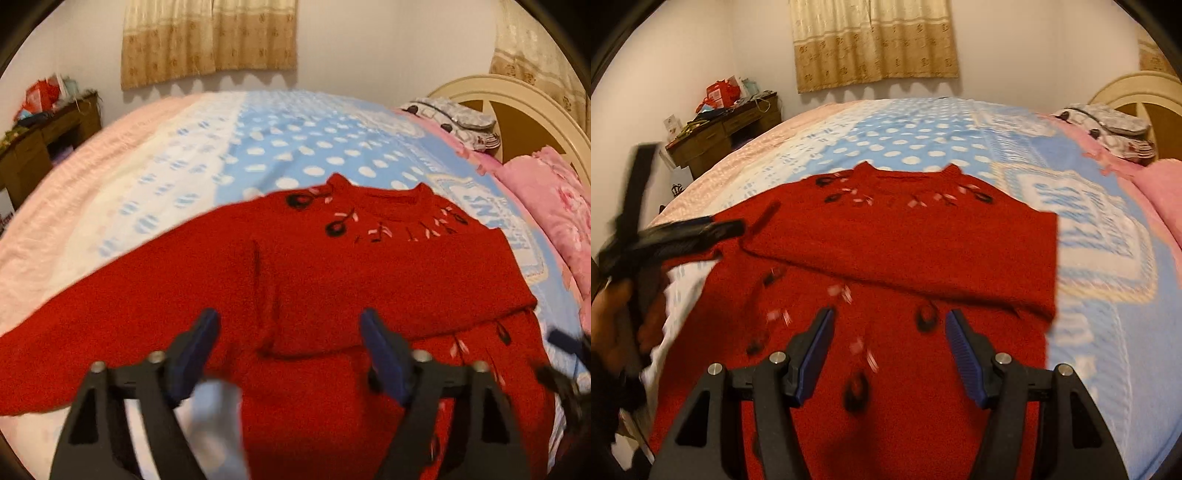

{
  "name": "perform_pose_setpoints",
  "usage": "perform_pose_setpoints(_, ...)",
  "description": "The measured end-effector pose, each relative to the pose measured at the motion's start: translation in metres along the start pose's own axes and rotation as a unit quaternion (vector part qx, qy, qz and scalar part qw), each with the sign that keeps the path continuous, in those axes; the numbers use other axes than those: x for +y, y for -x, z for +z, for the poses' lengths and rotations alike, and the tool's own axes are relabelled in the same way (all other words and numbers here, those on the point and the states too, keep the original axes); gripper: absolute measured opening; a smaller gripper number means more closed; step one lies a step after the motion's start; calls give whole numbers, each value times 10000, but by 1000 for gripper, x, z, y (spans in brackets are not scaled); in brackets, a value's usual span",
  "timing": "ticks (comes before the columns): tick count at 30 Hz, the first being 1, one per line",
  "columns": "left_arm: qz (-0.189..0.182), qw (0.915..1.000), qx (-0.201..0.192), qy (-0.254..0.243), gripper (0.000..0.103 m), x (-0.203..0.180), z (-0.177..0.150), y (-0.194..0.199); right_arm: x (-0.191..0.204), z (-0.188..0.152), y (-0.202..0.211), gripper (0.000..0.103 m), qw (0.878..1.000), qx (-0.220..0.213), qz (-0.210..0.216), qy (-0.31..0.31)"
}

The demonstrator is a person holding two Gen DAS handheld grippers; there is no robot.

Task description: Fold small clothes

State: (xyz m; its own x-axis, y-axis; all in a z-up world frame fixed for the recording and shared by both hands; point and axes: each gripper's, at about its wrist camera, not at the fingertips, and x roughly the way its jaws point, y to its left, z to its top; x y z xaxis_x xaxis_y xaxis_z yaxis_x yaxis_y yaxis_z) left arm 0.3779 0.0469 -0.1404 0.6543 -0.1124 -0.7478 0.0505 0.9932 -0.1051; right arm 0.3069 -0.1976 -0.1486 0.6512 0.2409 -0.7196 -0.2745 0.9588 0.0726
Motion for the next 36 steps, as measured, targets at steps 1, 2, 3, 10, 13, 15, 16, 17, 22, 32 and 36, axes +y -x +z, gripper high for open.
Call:
perform_pose_setpoints(1,43,9998,168,59,67,2,1,-13,-4,-8,6,63,10000,-22,-46,4)
perform_pose_setpoints(2,139,9994,298,99,59,3,1,-23,-7,-13,10,63,10000,-30,-81,11)
perform_pose_setpoints(3,172,9991,362,129,51,4,1,-31,-9,-18,13,63,9999,-36,-124,34)
perform_pose_setpoints(10,107,9999,-35,32,8,2,-1,-14,-27,-47,43,63,9985,-299,-425,177)
perform_pose_setpoints(13,178,9998,-116,69,8,10,-1,-7,-35,-50,46,63,9981,-347,-489,120)
perform_pose_setpoints(15,167,9997,-138,144,8,18,-2,-5,-39,-49,45,63,9980,-325,-535,65)
perform_pose_setpoints(16,138,9997,-118,144,8,20,-4,-7,-40,-48,44,63,9980,-329,-545,38)
perform_pose_setpoints(17,151,9998,-57,123,8,20,-5,-10,-41,-46,44,63,9980,-343,-539,20)
perform_pose_setpoints(22,-148,9995,-102,263,20,18,-5,-8,-41,-29,43,63,9970,-438,-635,-1)
perform_pose_setpoints(32,-136,9997,126,150,37,11,4,-30,-24,-42,36,64,9975,-372,-567,199)
perform_pose_setpoints(36,-93,10000,-10,8,5,7,2,-25,-27,-42,38,64,9975,-403,-569,117)
